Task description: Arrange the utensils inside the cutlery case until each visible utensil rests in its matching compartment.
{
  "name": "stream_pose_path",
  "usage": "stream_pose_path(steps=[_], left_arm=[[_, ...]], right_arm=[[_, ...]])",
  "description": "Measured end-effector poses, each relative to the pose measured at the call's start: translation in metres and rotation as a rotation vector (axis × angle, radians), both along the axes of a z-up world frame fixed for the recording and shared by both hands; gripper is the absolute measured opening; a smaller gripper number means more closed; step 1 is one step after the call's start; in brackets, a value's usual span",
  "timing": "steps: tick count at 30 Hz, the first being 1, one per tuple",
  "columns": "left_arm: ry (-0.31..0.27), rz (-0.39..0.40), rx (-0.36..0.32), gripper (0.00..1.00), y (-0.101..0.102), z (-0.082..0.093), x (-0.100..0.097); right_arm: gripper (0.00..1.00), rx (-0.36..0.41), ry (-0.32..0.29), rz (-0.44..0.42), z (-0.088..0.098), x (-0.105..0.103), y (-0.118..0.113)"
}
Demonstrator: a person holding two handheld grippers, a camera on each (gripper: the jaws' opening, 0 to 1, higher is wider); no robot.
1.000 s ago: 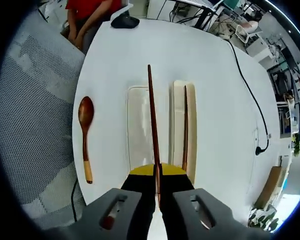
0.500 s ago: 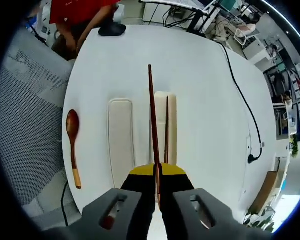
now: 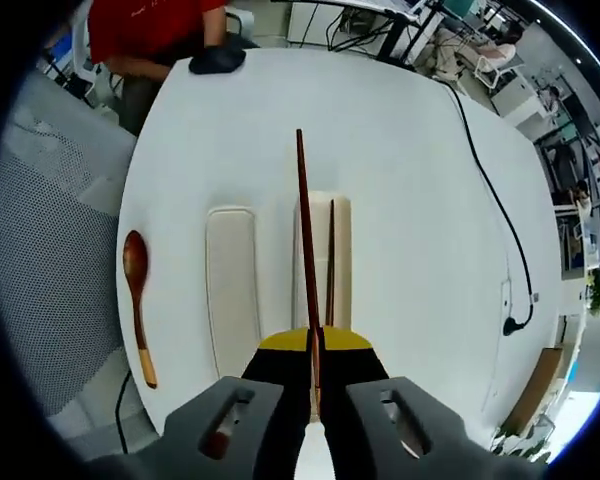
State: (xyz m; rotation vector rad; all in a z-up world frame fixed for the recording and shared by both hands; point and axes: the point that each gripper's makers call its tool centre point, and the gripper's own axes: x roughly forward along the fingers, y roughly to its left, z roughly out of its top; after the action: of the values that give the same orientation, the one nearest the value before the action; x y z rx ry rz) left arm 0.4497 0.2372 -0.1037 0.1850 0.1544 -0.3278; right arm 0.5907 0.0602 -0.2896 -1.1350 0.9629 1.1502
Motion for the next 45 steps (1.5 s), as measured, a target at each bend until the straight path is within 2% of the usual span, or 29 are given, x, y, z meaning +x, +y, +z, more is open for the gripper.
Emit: stream_pose_path(steps=[15, 33, 45], left_arm=[[0.008, 0.003, -0.002, 0.5, 0.001, -0.002, 0.001], [0.032, 0.001, -0.004, 0.5, 0.002, -0.007, 0.002], [0.048, 0.003, -0.001, 0.5, 0.002, -0.01, 0.002]], right_arm=[[0.0, -0.004, 0.017, -0.013, -0.009, 0.001, 0.003], [0.0, -0.01, 0.042, -0.023, -0.035, 0.009, -0.001], [0.0, -0.009, 0.05, -0.025, -0.039, -0.004, 0.003]])
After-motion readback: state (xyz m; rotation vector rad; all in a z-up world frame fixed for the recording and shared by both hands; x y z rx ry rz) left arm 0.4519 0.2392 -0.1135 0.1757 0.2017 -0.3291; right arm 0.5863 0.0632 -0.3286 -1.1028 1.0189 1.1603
